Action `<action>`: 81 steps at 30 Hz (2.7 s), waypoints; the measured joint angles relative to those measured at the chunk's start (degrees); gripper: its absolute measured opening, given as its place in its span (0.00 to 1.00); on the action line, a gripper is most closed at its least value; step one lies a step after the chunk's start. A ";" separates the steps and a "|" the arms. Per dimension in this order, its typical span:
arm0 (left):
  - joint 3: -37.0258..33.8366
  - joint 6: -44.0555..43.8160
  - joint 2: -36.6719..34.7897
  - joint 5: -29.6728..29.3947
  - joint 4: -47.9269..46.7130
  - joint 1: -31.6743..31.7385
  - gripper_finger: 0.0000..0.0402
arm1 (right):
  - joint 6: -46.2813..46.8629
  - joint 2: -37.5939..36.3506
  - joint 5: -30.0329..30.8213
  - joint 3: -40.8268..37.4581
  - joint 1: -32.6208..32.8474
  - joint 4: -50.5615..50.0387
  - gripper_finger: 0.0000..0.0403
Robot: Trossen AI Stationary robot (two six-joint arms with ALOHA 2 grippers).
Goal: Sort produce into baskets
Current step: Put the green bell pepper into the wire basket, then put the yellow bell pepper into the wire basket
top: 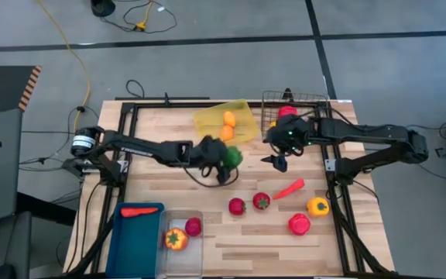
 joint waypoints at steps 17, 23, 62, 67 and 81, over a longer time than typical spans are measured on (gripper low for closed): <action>23.45 13.93 18.83 6.48 17.69 13.56 0.82 | -0.02 -15.93 -0.02 0.07 3.35 4.74 0.95; 39.58 13.61 32.15 10.00 17.27 15.50 0.82 | -0.02 -17.35 -0.02 0.07 3.32 5.44 0.95; 59.20 11.64 48.83 15.99 10.38 15.93 0.98 | -0.48 -17.66 -0.02 0.05 3.32 2.79 0.95; 64.57 13.84 48.55 17.16 3.69 15.95 0.98 | -0.48 -19.63 -0.02 0.03 3.32 1.80 0.95; 69.35 25.38 37.89 16.71 -22.55 16.91 0.98 | 1.62 -25.63 -0.15 0.03 3.34 -7.30 0.95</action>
